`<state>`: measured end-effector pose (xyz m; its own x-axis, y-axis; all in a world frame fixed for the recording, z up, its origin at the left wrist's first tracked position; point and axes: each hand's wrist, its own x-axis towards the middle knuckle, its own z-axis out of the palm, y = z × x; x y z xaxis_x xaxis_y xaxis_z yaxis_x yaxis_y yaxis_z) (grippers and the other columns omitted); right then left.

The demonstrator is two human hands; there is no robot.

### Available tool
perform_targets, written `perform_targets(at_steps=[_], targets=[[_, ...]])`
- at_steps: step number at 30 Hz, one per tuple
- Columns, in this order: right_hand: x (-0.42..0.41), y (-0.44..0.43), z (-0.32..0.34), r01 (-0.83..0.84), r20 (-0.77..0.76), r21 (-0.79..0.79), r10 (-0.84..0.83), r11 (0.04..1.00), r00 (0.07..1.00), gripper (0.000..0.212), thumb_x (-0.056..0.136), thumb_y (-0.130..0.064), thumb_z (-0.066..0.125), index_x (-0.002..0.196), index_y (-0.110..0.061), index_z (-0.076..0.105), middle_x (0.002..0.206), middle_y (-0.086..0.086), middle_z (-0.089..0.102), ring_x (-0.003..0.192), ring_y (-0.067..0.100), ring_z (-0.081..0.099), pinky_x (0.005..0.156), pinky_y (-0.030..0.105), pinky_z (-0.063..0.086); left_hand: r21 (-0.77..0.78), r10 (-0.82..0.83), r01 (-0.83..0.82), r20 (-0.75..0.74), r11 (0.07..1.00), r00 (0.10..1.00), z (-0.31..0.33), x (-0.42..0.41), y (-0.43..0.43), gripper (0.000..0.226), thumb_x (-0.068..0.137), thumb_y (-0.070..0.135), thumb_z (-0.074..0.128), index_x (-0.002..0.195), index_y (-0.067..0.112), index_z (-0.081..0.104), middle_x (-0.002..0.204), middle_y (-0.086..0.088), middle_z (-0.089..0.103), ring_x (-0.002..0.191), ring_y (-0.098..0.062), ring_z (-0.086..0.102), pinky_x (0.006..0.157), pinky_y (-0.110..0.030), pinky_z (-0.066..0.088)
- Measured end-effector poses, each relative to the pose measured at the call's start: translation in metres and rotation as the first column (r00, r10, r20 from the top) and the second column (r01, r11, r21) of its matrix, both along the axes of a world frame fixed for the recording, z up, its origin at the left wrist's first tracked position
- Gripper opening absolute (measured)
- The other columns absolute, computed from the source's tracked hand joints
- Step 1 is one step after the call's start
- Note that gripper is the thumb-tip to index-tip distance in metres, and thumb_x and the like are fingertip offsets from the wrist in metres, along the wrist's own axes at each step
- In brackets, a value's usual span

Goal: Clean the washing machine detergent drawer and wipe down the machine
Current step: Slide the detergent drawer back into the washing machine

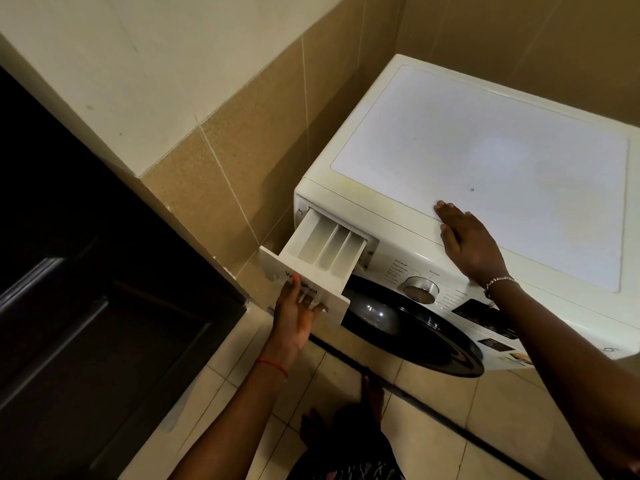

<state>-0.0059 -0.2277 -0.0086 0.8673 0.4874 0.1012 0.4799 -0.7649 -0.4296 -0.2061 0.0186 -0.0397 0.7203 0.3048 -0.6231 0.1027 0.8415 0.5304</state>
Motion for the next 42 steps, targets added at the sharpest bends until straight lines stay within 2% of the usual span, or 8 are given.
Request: perform_targets(at_steps=[9, 13, 18, 24, 28, 34, 38, 42], targets=[[0.006, -0.004, -0.005, -0.009, 0.001, 0.02, 0.009, 1.0, 1.0, 0.048, 0.094, -0.028, 0.032, 0.14, -0.017, 0.043, 0.146, -0.003, 0.041, 0.137, 0.013, 0.034, 0.115, 0.028, 0.018, -0.026, 0.058, -0.058, -0.001, 0.998, 0.998, -0.002, 0.069, -0.01, 0.046, 0.096, 0.018, 0.044, 0.141, 0.012, 0.035, 0.109, -0.009, 0.059, 0.1, -0.023, 0.057, 0.084, -0.047, 0.047], [0.008, -0.005, -0.007, -0.014, 0.0, 0.026, 0.014, 1.0, 1.0, 0.047, 0.095, -0.028, 0.033, 0.14, -0.018, 0.043, 0.146, -0.005, 0.04, 0.137, 0.009, 0.033, 0.114, 0.022, 0.015, -0.021, 0.048, -0.047, 0.012, 0.999, 0.999, -0.004, 0.092, -0.012, 0.046, 0.096, 0.019, 0.045, 0.141, 0.015, 0.035, 0.11, -0.008, 0.058, 0.108, -0.027, 0.056, 0.083, -0.046, 0.048], [0.008, -0.006, -0.01, -0.011, 0.002, 0.044, 0.011, 0.999, 1.0, 0.049, 0.095, -0.034, 0.028, 0.14, -0.022, 0.042, 0.146, -0.01, 0.04, 0.137, 0.004, 0.031, 0.114, 0.019, 0.013, 0.047, 0.026, -0.026, 0.013, 0.999, 1.0, -0.002, 0.115, -0.017, 0.044, 0.098, 0.02, 0.041, 0.141, 0.012, 0.035, 0.105, -0.005, 0.059, 0.092, -0.019, 0.059, 0.072, -0.038, 0.053], [0.009, -0.006, -0.011, -0.006, -0.007, 0.058, 0.006, 0.998, 1.0, 0.046, 0.096, -0.028, 0.032, 0.141, -0.023, 0.04, 0.147, -0.011, 0.037, 0.137, 0.001, 0.029, 0.115, 0.023, 0.014, 0.059, 0.004, -0.002, -0.029, 0.998, 1.0, -0.012, 0.128, -0.02, 0.042, 0.097, 0.024, 0.042, 0.138, 0.015, 0.037, 0.1, -0.003, 0.057, 0.091, -0.017, 0.055, 0.089, -0.042, 0.045], [0.009, -0.006, -0.012, -0.002, -0.002, 0.053, 0.002, 0.999, 1.0, 0.046, 0.097, -0.029, 0.032, 0.142, -0.024, 0.039, 0.147, -0.013, 0.036, 0.137, 0.001, 0.028, 0.115, 0.021, 0.013, 0.037, 0.012, -0.011, -0.037, 0.999, 0.999, -0.014, 0.133, -0.02, 0.027, 0.097, 0.024, 0.042, 0.124, 0.021, 0.044, 0.099, -0.002, 0.056, 0.09, -0.017, 0.054, 0.091, -0.043, 0.044], [0.009, -0.006, -0.012, -0.01, -0.01, 0.062, 0.011, 0.998, 1.0, 0.047, 0.096, -0.033, 0.029, 0.142, -0.026, 0.038, 0.147, -0.016, 0.035, 0.137, -0.002, 0.026, 0.114, 0.019, 0.012, 0.084, 0.008, 0.0, -0.098, 0.996, 0.995, -0.015, 0.132, -0.02, 0.043, 0.096, 0.026, 0.045, 0.138, 0.015, 0.037, 0.125, -0.01, 0.049, 0.111, -0.026, 0.049, 0.102, -0.047, 0.04], [0.009, -0.007, -0.011, 0.0, -0.019, 0.068, 0.001, 0.998, 1.0, 0.046, 0.096, -0.032, 0.031, 0.142, -0.027, 0.037, 0.146, -0.016, 0.034, 0.136, -0.006, 0.024, 0.114, 0.016, 0.01, 0.177, 0.036, -0.016, -0.113, 0.984, 0.993, -0.009, 0.131, -0.023, 0.043, 0.096, 0.025, 0.047, 0.136, 0.014, 0.039, 0.112, -0.006, 0.055, 0.104, -0.024, 0.051, 0.085, -0.038, 0.049], [0.009, -0.008, -0.013, -0.006, -0.011, 0.057, 0.006, 0.998, 1.0, 0.047, 0.097, -0.035, 0.029, 0.142, -0.028, 0.037, 0.147, -0.014, 0.036, 0.137, -0.004, 0.025, 0.114, 0.018, 0.012, 0.488, 0.038, 0.08, -0.227, 0.869, 0.973, -0.014, 0.134, -0.021, 0.053, 0.097, 0.027, 0.045, 0.145, 0.016, 0.025, 0.144, -0.011, 0.036, 0.13, -0.03, 0.039, 0.107, -0.05, 0.035]])
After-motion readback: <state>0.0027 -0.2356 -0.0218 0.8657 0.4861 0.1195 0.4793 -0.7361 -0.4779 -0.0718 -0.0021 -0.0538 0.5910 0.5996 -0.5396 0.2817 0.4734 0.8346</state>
